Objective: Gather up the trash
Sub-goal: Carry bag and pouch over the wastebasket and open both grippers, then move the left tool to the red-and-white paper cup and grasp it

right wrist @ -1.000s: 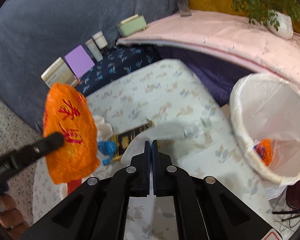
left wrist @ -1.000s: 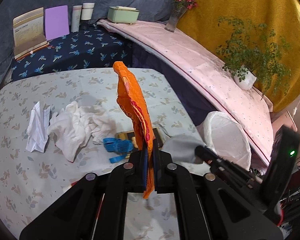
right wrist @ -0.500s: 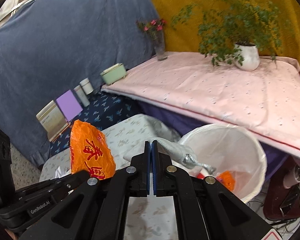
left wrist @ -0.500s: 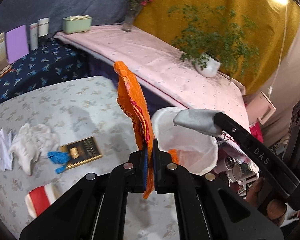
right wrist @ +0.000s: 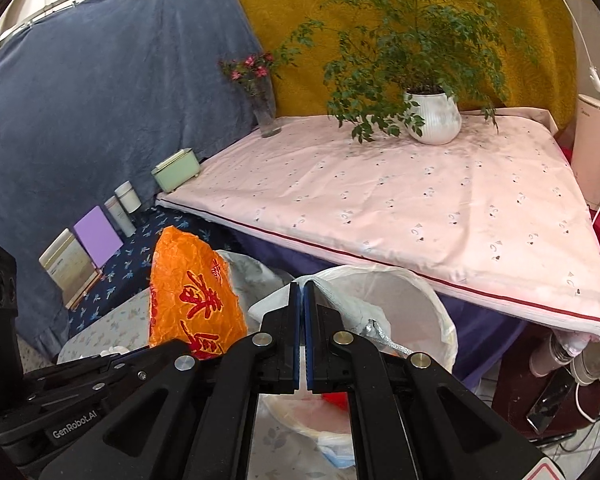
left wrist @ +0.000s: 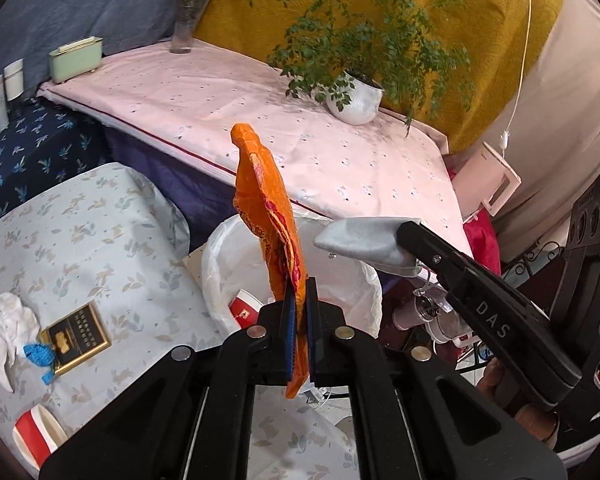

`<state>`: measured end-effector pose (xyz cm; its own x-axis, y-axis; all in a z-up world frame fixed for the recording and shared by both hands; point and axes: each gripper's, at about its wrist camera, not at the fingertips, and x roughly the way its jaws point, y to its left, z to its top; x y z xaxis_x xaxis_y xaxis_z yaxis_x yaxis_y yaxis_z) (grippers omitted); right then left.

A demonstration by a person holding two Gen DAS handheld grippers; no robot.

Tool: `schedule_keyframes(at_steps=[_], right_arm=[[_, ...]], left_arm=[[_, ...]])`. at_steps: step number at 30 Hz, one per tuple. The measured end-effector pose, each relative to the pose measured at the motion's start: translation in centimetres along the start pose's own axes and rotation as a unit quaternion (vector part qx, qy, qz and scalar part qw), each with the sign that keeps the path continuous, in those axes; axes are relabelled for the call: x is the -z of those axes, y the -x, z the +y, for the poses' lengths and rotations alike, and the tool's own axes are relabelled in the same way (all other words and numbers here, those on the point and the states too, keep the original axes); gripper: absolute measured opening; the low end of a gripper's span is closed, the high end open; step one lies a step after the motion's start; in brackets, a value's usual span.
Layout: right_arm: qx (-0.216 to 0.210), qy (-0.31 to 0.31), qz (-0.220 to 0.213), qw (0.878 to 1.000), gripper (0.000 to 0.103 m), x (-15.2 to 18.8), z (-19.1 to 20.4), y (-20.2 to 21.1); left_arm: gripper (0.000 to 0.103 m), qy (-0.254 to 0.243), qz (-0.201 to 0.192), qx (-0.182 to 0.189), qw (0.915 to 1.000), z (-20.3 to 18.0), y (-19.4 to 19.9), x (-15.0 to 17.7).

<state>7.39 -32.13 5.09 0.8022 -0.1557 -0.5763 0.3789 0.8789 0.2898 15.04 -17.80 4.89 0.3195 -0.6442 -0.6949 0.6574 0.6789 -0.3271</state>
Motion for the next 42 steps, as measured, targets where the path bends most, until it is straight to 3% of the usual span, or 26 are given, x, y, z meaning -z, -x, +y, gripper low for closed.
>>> schedule_keyframes(at_steps=[5,9,25,42], right_arm=[[0.006,-0.002,0.002,1.000,0.006,-0.2,-1.1,-0.4],[0.009,-0.008,-0.005,1.000,0.010,-0.4,-1.4,-0.2],[0.014,0.004,-0.022,1.000,0.025,-0.4,-0.3,1.3],[-0.012,0.035,-0.014,0.999,0.034,1.2,4.4,2.4]], left_arm=[[0.005,-0.011,0.008,0.001,0.9999,-1.0,-1.4,-0.3],[0.035,-0.015,-0.001,-0.014,0.9998,-1.2,-1.8,-0.5],[0.035,-0.002,-0.007,-0.029,0.9996,0.1,-0.9,-0.2],[0.042,0.042,-0.038,-0.079,0.9953,4.7,4.5,2.2]])
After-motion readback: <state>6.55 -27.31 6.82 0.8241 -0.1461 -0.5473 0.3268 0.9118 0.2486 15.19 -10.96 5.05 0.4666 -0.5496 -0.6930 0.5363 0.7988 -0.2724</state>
